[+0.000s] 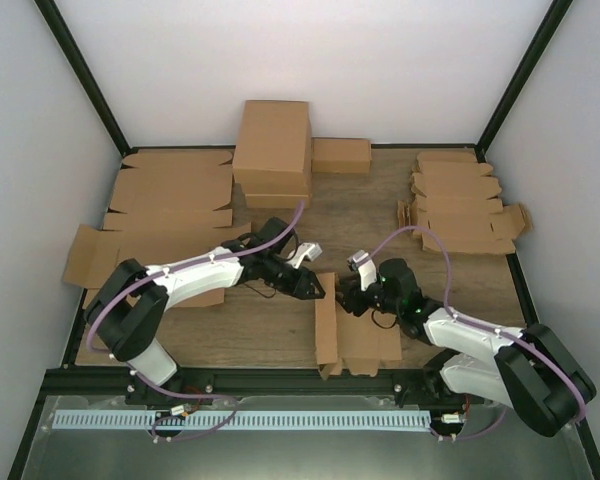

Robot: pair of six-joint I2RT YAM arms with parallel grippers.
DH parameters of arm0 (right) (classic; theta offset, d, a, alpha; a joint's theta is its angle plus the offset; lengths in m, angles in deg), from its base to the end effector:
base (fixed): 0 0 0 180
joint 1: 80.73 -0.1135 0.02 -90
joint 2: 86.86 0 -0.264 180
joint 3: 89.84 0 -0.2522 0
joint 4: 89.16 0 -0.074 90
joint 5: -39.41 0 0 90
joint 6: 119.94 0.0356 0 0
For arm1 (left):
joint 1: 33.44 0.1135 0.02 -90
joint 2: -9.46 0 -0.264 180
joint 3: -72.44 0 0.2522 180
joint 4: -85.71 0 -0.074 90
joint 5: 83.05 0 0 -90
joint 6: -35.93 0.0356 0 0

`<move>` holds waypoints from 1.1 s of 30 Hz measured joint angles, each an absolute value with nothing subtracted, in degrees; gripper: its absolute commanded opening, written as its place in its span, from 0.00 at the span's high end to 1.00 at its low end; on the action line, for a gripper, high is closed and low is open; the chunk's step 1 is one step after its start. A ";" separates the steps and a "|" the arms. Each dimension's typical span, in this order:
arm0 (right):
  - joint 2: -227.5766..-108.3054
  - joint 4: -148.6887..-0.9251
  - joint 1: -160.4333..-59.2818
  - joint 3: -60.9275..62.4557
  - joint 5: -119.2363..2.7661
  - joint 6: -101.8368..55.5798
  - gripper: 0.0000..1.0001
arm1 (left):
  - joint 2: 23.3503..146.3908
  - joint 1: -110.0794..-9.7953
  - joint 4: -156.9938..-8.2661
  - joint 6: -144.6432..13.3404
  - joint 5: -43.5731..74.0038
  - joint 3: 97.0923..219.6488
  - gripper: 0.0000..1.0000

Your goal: Fold the paper box

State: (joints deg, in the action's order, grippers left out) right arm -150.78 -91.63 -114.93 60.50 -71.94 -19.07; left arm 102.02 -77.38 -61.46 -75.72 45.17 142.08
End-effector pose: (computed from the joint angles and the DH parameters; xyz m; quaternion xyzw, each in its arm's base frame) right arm 0.1610 0.1251 0.1522 -0.2618 0.8227 0.3327 0.3795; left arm 0.2162 -0.2389 0.1947 0.2691 0.8673 -0.4137 0.0644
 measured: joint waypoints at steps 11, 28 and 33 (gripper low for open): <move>-153.12 -103.85 -117.18 65.22 -69.64 -19.00 0.53 | 104.73 -77.32 -61.83 -75.00 48.10 142.17 0.61; -157.12 -109.84 -118.05 66.44 -64.92 -13.39 0.87 | 107.07 -76.57 -67.69 -77.38 49.72 144.50 0.61; -160.33 -113.82 -118.05 67.12 -64.88 -10.15 0.88 | 107.77 -76.49 -67.05 -77.62 49.45 145.75 0.61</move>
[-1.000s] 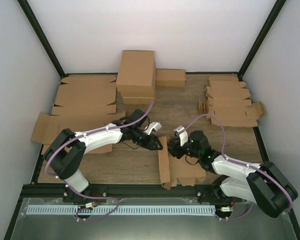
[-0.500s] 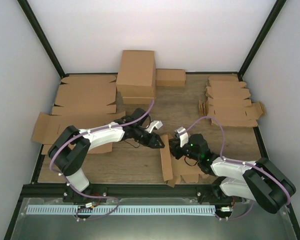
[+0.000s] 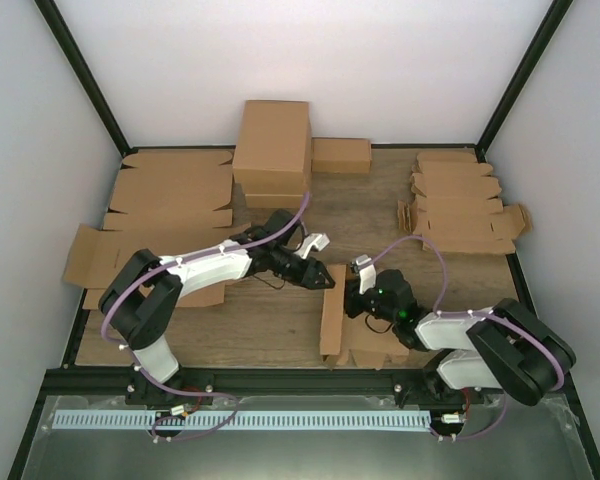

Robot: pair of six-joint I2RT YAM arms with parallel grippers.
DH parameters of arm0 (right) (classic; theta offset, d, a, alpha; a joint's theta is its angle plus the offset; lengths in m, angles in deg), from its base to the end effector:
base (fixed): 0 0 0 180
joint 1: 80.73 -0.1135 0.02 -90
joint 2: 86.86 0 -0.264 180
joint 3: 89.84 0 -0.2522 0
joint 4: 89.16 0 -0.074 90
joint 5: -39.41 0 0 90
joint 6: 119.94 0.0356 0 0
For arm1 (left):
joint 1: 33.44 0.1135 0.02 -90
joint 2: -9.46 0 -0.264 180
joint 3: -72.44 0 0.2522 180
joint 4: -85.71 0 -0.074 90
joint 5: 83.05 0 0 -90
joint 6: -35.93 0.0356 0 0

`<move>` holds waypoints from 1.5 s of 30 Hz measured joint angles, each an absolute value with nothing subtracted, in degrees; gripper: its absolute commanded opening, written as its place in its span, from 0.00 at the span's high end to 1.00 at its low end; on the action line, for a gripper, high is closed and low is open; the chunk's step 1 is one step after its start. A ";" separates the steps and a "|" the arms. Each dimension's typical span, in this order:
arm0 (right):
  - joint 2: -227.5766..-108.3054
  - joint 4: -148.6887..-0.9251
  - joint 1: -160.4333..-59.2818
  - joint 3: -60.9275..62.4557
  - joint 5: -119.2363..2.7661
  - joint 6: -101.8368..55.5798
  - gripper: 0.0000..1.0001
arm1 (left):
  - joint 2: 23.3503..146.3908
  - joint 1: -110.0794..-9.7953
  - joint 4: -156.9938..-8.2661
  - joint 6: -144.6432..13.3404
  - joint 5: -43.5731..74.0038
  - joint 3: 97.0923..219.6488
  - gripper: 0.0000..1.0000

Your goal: Fold the paper box

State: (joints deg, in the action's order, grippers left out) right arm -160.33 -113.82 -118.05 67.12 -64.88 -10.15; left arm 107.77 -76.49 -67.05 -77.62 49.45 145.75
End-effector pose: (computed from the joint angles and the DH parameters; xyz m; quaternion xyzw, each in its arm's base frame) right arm 0.1563 0.1302 0.1250 -0.1934 0.8205 0.3447 0.4130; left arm 0.2380 -0.2552 0.1889 0.2649 0.8493 -0.4522 0.0638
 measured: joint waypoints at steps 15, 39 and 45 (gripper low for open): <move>-175.13 -123.98 -126.99 60.58 -57.64 -0.03 0.88 | 107.77 -70.52 -56.80 -73.34 47.25 149.34 0.60; -140.75 -108.22 -130.20 72.04 -56.18 -6.50 0.62 | 107.77 -70.78 -53.41 -70.43 46.07 150.47 0.60; -131.74 -103.32 -130.23 74.29 -52.14 -6.52 0.62 | 107.77 -71.41 -53.39 -70.58 45.67 150.47 0.60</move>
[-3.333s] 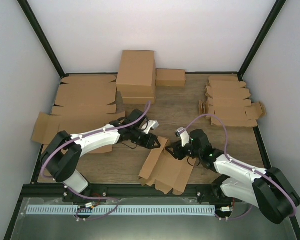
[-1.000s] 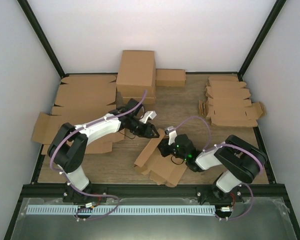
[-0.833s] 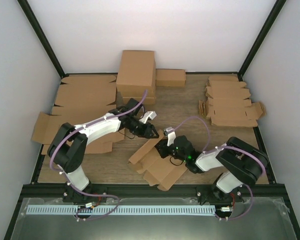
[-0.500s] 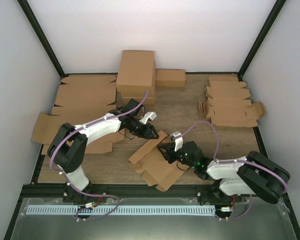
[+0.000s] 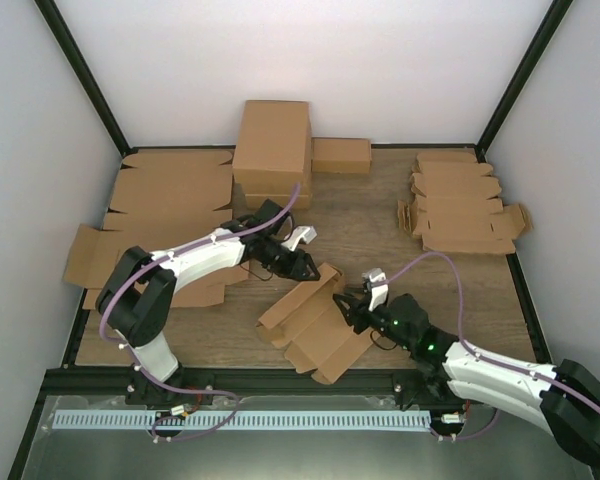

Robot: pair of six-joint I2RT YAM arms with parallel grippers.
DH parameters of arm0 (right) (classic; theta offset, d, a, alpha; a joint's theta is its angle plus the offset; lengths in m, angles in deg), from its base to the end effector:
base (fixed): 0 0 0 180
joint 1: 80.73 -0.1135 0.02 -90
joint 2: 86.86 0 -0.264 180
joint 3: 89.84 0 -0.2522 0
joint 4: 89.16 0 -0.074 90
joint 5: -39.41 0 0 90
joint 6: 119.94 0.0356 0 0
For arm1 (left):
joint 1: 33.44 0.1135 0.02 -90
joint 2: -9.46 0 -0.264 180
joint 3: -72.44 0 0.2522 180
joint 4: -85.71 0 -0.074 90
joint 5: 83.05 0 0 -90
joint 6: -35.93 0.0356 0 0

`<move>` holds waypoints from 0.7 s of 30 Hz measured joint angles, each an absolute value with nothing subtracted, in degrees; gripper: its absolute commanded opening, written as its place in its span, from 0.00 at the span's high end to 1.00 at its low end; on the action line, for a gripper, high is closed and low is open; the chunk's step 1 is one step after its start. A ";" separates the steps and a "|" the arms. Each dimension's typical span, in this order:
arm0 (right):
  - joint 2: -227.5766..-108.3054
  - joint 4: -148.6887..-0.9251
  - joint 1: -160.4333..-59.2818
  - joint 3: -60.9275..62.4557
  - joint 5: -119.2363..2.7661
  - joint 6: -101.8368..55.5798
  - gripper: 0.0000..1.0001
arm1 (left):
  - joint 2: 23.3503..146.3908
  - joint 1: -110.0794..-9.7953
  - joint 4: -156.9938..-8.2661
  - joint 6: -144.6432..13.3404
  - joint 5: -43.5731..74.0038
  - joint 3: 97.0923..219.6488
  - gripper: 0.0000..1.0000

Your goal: Fold the paper box

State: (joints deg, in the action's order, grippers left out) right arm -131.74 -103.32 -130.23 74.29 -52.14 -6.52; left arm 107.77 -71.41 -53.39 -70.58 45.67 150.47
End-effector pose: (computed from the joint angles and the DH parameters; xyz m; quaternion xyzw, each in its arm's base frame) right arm 0.1028 0.1218 0.1494 -0.1868 0.7702 0.3710 0.4840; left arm 0.2573 -0.2291 0.1981 0.2512 0.8824 -0.3929 0.0618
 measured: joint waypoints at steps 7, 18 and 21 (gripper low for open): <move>-131.09 -97.12 -127.89 74.29 -42.96 -0.47 0.61 | 107.77 -72.22 -53.30 -70.65 45.19 150.49 0.60; -136.60 -102.78 -122.79 74.77 -48.07 -1.58 0.53 | 107.77 -73.10 -52.60 -71.00 44.54 151.48 0.60; -142.02 -105.95 -122.79 74.77 -50.85 -4.08 0.54 | 107.77 -73.53 -51.88 -70.72 44.43 152.64 0.60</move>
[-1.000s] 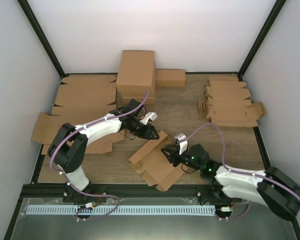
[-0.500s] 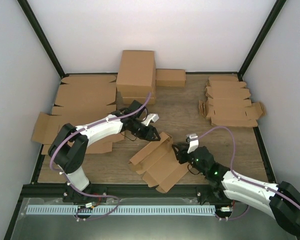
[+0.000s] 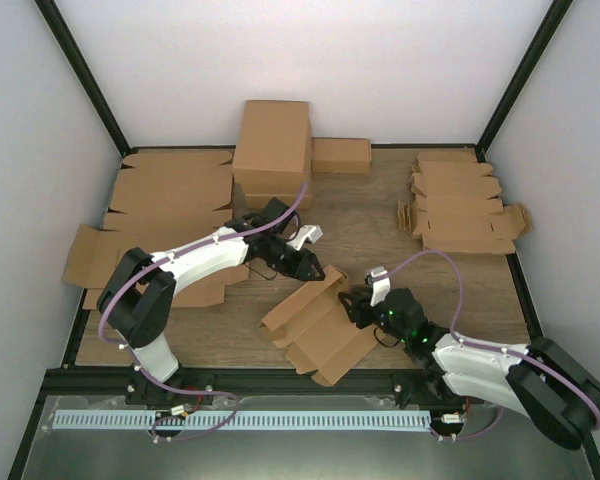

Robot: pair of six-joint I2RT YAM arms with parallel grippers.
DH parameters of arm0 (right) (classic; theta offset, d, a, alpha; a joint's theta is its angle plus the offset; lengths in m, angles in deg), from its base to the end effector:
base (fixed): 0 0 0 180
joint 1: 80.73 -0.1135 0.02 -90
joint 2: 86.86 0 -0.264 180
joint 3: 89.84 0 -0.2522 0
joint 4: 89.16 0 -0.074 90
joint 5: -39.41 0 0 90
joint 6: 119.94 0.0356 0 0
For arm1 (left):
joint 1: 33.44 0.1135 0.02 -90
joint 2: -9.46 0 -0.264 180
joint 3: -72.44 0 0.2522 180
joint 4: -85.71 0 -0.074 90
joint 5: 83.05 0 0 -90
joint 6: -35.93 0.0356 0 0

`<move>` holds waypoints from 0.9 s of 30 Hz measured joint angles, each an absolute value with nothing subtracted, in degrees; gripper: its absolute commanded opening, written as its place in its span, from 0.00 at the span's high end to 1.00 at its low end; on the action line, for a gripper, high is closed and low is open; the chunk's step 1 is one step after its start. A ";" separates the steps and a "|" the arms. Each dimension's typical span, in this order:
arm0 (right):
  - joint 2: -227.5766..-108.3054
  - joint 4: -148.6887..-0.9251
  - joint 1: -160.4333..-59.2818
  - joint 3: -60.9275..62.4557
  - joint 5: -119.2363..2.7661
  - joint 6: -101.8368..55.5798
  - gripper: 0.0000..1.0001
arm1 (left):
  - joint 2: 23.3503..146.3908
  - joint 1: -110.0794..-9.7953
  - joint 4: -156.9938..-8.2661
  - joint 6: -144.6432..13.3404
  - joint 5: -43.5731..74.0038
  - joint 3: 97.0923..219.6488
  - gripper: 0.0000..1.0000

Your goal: Fold the paper box

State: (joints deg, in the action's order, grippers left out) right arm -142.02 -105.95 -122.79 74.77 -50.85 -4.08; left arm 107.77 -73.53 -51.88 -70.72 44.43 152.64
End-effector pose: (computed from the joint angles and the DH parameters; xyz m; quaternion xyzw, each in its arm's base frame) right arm 0.1216 0.1099 0.1261 -0.1187 0.8253 0.3100 0.4569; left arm 0.2524 -0.2408 0.2073 0.2661 0.8801 -0.3879 0.0644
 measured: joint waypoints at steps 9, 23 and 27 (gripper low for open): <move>-151.33 -115.46 -122.79 74.46 -53.80 -10.87 0.58 | 110.21 -73.77 -49.09 -68.14 44.58 156.66 0.60; -160.44 -125.71 -123.49 73.41 -53.36 -14.70 0.63 | 115.20 -74.89 -47.27 -66.58 44.47 159.26 0.60; -159.17 -125.88 -124.00 73.41 -52.99 -14.65 0.63 | 115.20 -75.02 -47.16 -66.39 44.47 159.28 0.60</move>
